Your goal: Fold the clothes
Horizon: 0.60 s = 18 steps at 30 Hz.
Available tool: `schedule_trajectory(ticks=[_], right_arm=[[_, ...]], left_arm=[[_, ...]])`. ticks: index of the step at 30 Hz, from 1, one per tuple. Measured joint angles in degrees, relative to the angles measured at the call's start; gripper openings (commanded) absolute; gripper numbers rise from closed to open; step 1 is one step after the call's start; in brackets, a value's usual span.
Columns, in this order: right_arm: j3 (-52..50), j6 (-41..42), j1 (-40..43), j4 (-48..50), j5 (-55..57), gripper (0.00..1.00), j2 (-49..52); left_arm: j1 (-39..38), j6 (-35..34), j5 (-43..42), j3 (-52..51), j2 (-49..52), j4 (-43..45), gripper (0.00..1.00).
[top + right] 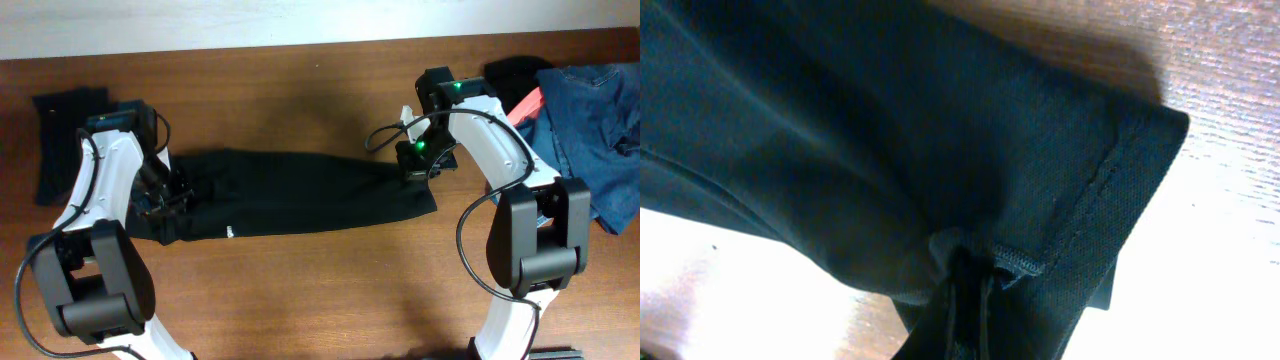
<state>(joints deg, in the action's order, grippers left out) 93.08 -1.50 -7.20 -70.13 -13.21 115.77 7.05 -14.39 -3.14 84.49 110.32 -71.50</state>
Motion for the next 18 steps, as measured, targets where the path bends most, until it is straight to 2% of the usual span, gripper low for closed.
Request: schedule_trajectory(ticks=[14,15,17,18], right_arm=[[-5.0,0.0,0.0,0.5,0.0,0.04,0.0],[-5.1,0.0,0.0,0.5,0.0,0.08,0.0],[-5.1,0.0,0.0,0.5,0.0,0.18,0.0],[-5.1,0.1,0.0,0.5,0.1,0.24,0.0]], left_arm=[[0.0,-0.6,1.3,-4.9,0.0,3.4,0.01],[0.0,-0.6,1.3,-4.9,0.0,3.4,0.09],[0.0,-0.8,1.4,-4.9,0.0,3.4,0.38],[0.0,-0.7,1.5,-5.0,0.0,3.4,0.44]])
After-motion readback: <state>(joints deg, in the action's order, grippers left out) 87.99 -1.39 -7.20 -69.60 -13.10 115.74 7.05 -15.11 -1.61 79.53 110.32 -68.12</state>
